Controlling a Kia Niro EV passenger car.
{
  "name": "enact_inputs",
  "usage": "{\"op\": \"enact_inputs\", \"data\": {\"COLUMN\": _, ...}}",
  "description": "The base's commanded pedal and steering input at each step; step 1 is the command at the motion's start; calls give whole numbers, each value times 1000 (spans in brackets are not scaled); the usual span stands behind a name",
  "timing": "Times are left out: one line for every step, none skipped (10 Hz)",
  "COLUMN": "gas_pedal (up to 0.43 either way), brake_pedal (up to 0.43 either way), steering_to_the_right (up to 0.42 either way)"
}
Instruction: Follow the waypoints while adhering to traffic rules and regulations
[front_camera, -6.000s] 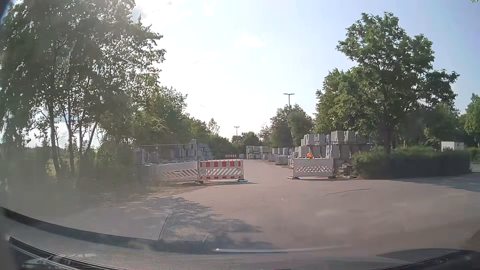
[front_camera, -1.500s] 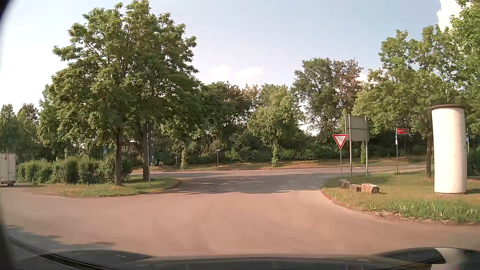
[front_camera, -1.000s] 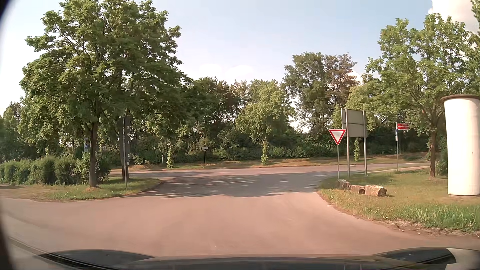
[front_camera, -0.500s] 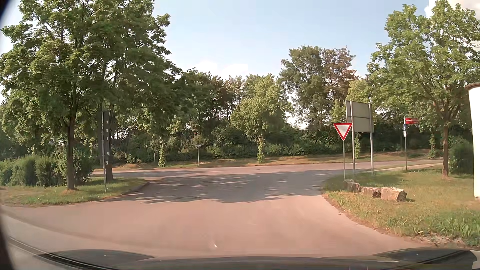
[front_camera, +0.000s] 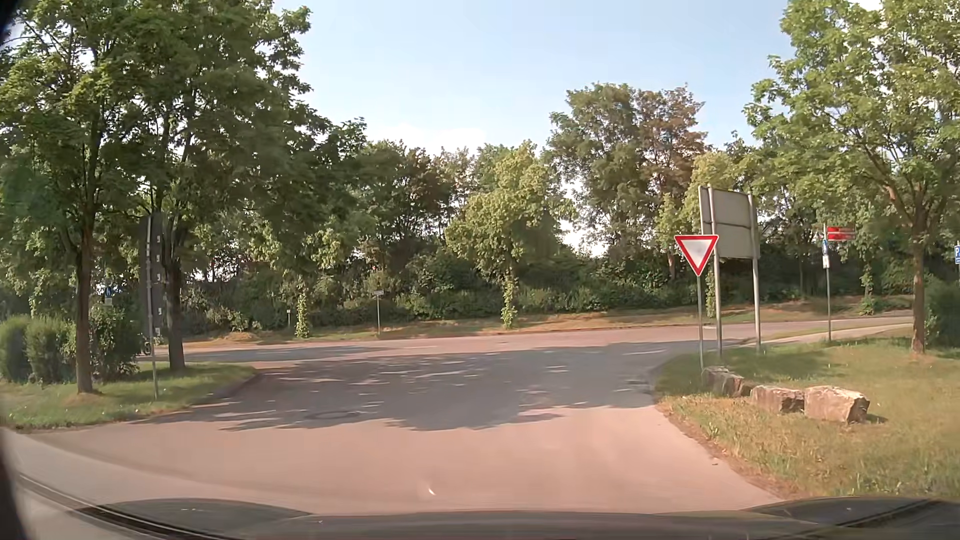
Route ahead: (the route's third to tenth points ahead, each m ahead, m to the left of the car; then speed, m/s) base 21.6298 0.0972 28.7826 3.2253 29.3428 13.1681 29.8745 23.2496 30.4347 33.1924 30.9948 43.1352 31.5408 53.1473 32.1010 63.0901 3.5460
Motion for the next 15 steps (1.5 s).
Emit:
{"op": "enact_inputs", "data": {"gas_pedal": 0, "brake_pedal": 12, "steering_to_the_right": 63}}
{"op": "enact_inputs", "data": {"gas_pedal": 0, "brake_pedal": 12, "steering_to_the_right": 64}}
{"op": "enact_inputs", "data": {"gas_pedal": 0, "brake_pedal": 12, "steering_to_the_right": 63}}
{"op": "enact_inputs", "data": {"gas_pedal": 0, "brake_pedal": 12, "steering_to_the_right": 65}}
{"op": "enact_inputs", "data": {"gas_pedal": 0, "brake_pedal": 12, "steering_to_the_right": 67}}
{"op": "enact_inputs", "data": {"gas_pedal": 0, "brake_pedal": 12, "steering_to_the_right": 69}}
{"op": "enact_inputs", "data": {"gas_pedal": 0, "brake_pedal": 24, "steering_to_the_right": 69}}
{"op": "enact_inputs", "data": {"gas_pedal": 0, "brake_pedal": 37, "steering_to_the_right": 69}}
{"op": "enact_inputs", "data": {"gas_pedal": 0, "brake_pedal": 91, "steering_to_the_right": 69}}
{"op": "enact_inputs", "data": {"gas_pedal": 0, "brake_pedal": 128, "steering_to_the_right": 69}}
{"op": "enact_inputs", "data": {"gas_pedal": 0, "brake_pedal": 134, "steering_to_the_right": 69}}
{"op": "enact_inputs", "data": {"gas_pedal": 0, "brake_pedal": 134, "steering_to_the_right": 68}}
{"op": "enact_inputs", "data": {"gas_pedal": 0, "brake_pedal": 134, "steering_to_the_right": 62}}
{"op": "enact_inputs", "data": {"gas_pedal": 0, "brake_pedal": 134, "steering_to_the_right": 50}}
{"op": "enact_inputs", "data": {"gas_pedal": 0, "brake_pedal": 134, "steering_to_the_right": 34}}
